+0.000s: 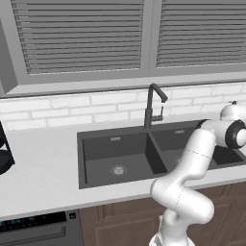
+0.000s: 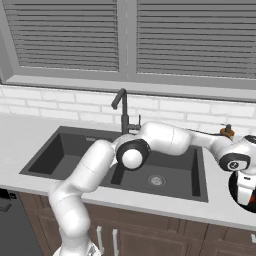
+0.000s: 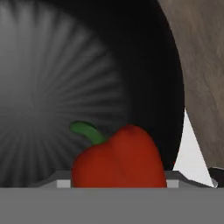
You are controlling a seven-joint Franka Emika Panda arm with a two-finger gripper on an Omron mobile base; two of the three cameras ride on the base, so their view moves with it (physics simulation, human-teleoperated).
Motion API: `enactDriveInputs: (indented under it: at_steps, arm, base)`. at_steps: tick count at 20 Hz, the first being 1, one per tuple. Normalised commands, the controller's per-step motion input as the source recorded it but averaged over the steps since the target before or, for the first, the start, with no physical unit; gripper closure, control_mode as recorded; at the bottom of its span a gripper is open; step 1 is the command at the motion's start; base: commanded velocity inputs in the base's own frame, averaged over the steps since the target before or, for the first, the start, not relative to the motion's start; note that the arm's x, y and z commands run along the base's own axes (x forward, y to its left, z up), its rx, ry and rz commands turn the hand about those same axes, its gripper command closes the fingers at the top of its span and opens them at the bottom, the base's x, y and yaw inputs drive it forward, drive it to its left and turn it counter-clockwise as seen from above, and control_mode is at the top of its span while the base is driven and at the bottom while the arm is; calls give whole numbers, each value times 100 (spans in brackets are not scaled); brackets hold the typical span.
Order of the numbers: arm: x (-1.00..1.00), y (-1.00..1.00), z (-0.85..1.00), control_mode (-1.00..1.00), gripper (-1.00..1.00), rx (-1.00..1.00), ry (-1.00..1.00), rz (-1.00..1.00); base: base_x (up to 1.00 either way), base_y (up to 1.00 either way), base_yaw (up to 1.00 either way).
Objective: Pick the bell pepper from the sink and place it in the bowl. Then pick the bowl and place it in the microwave. Then close the microwave door and press the start button.
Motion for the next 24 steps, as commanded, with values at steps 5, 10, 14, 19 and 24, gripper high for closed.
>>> enactDriveInputs:
  at_steps: [5,10,14,19,24]
  arm:
    - [0,36,-51,-100,-100,0,-28,0]
    - [0,11,19,-100,-100,0,-16,-1]
    - [0,4,67,-100,-100,-6,-9,0]
    - [1,14,61,-100,-100,-9,-2,0]
    - [9,24,45,-100,-100,-9,0,0]
  base:
    - [0,0,0]
    - [0,0,0]
    - [0,0,0]
    - [0,0,0]
    - [0,0,0]
